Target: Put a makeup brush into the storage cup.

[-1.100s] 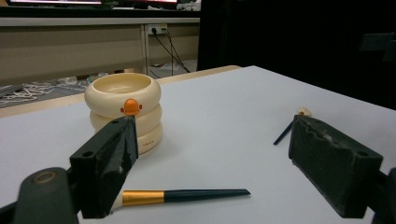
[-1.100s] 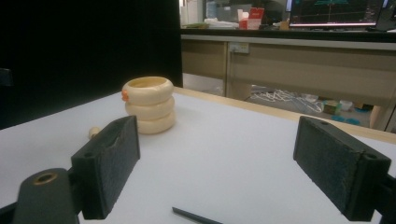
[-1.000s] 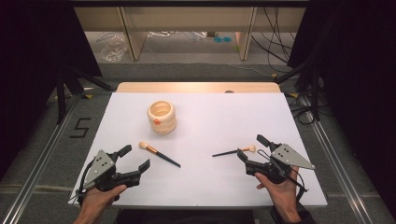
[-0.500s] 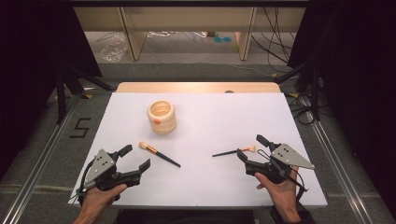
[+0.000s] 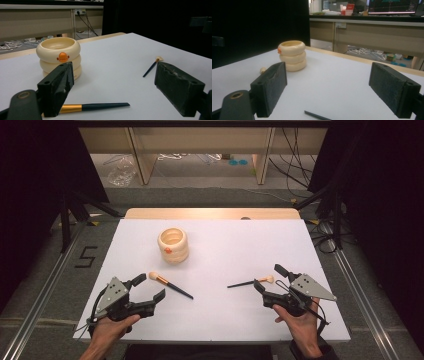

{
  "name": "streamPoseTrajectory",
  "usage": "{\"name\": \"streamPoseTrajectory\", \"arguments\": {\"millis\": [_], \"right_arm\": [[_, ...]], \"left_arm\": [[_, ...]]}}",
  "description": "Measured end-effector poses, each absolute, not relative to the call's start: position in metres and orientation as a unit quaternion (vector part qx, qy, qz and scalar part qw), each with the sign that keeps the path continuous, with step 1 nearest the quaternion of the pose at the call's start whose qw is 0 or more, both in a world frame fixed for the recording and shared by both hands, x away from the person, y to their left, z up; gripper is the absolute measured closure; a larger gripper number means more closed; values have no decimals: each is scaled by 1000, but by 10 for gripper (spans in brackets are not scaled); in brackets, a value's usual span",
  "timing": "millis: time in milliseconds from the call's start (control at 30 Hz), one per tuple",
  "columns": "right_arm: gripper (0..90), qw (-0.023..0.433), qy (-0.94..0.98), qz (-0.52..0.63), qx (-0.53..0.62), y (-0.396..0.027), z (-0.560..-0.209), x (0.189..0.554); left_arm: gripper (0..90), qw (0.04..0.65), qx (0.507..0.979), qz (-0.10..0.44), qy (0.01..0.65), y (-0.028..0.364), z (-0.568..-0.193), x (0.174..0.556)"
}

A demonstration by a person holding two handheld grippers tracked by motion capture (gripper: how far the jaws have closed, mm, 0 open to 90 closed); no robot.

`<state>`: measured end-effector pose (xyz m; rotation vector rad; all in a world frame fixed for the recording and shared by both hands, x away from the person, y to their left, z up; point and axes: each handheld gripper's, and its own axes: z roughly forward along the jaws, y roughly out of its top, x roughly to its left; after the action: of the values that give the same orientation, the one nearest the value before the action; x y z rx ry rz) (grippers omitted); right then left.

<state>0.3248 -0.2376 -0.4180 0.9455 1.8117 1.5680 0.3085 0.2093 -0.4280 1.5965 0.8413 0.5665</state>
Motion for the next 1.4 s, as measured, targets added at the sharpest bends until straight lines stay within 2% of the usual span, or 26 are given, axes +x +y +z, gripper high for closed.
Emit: {"name": "streamPoseTrajectory", "arguments": {"millis": [400,500,900,1400], "right_arm": [[160,278,676,586,348,-234,-417,323],[161,278,674,589,349,-234,-417,323],[166,269,683,582,350,-235,-417,322],[172,263,682,589,345,-233,-418,323]], "left_arm": [[159,573,713,224,338,203,-419,324],[161,541,740,209,340,197,-416,336],[163,479,802,190,302,190,-418,367],[176,413,851,166,279,192,-425,391]]}}
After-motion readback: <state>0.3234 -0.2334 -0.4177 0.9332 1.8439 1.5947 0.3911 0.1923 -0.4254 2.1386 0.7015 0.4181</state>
